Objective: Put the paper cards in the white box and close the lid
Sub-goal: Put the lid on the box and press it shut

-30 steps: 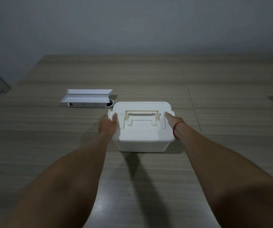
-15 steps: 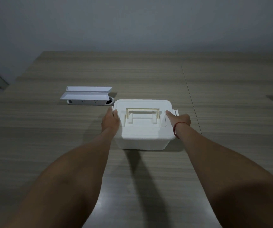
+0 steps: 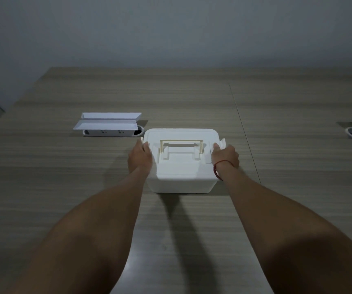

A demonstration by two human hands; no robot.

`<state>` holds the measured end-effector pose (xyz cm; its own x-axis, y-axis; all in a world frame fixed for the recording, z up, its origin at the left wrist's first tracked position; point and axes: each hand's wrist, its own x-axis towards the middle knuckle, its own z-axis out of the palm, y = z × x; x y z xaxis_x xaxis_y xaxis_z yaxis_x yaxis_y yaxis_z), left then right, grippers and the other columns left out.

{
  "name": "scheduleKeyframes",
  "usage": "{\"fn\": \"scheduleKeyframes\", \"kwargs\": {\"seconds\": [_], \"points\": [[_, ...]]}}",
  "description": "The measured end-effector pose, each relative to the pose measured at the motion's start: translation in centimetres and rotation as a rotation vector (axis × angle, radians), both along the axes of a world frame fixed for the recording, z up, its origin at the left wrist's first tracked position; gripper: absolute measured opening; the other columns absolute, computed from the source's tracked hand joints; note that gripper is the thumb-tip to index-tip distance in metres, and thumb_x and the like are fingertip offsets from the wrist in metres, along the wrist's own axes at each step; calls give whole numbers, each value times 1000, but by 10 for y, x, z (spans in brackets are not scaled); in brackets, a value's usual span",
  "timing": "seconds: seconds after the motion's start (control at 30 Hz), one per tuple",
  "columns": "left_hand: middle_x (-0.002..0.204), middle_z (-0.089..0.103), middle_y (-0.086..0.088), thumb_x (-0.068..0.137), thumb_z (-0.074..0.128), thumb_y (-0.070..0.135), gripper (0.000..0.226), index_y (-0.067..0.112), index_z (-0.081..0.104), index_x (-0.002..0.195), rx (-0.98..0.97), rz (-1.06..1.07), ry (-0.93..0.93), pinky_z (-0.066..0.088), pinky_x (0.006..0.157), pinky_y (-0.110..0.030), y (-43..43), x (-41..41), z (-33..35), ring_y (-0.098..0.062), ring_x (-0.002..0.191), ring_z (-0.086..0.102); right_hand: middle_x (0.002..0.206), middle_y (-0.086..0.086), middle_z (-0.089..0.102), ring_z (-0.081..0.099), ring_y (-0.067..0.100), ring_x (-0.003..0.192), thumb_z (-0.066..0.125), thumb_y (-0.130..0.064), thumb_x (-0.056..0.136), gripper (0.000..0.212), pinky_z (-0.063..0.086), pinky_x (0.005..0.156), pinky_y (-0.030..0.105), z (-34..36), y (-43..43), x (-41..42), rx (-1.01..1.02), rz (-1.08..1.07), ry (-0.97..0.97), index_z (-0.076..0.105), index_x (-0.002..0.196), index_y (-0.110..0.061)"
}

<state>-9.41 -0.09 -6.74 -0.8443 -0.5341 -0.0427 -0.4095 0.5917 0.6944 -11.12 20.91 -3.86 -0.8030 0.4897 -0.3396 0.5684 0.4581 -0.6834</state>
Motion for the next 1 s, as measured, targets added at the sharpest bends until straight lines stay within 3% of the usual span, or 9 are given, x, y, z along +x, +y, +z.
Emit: {"fn": "scheduleKeyframes", "kwargs": {"seconds": [0.17, 0.27, 0.37, 0.47, 0.53, 0.7, 0.87, 1.0], "points": [[125, 61, -22, 100, 37, 26, 40, 2, 57, 124, -13, 53, -41, 45, 95, -41, 4, -2, 9, -38, 118, 56, 129, 18, 60, 56, 37, 119, 45, -27, 99, 34, 46, 95, 38, 1, -4, 0, 102, 25, 53, 60, 123, -9], [125, 61, -21, 99, 35, 35, 46, 2, 59, 121, -18, 102, -116, 46, 93, -41, 5, -6, 19, -37, 117, 57, 132, 18, 59, 56, 37, 120, 46, -26, 99, 34, 46, 96, 38, 2, -4, -1, 53, -10, 70, 59, 126, -10], [130, 59, -19, 90, 30, 64, 76, 5, 54, 130, 90, 179, -235, 44, 98, -43, 14, -14, 28, -36, 119, 56, 134, 17, 56, 53, 36, 123, 46, -49, 93, 55, 41, 102, 41, 5, -13, -5, -61, -44, 45, 53, 129, -7], [140, 48, -17, 72, 39, 81, 102, 7, 38, 142, 164, 174, -321, 40, 105, -46, 26, -19, 31, -36, 127, 48, 140, 15, 48, 46, 35, 130, 50, -70, 78, 85, 33, 108, 46, 9, -27, -8, -54, -27, -31, 41, 136, -7], [144, 44, -17, 71, 48, 77, 102, 8, 33, 145, 134, 139, -310, 37, 108, -46, 27, -15, 28, -36, 132, 44, 143, 14, 44, 41, 34, 133, 54, -68, 76, 89, 31, 109, 47, 8, -29, -6, -42, -2, -41, 36, 139, -8], [138, 48, -19, 77, 57, 58, 89, 4, 31, 142, -55, -62, -188, 46, 101, -47, 12, 14, 11, -36, 126, 50, 146, 16, 39, 39, 36, 134, 59, -41, 86, 72, 36, 107, 46, -7, -18, 9, 21, 134, 19, 29, 142, -6], [145, 41, -17, 83, 51, 62, 92, 4, 22, 149, -148, -65, -164, 40, 105, -47, 22, 23, 8, -34, 133, 42, 141, 18, 46, 45, 36, 129, 62, -39, 88, 65, 39, 103, 43, -12, -19, 17, 109, 124, 99, 37, 135, -1], [143, 42, -18, 83, 49, 62, 91, 2, 25, 147, -185, -34, -136, 42, 103, -47, 23, 22, 7, -34, 131, 42, 137, 18, 51, 50, 36, 125, 62, -38, 88, 59, 42, 100, 40, -11, -22, 13, 177, 134, 137, 43, 128, 1]]}}
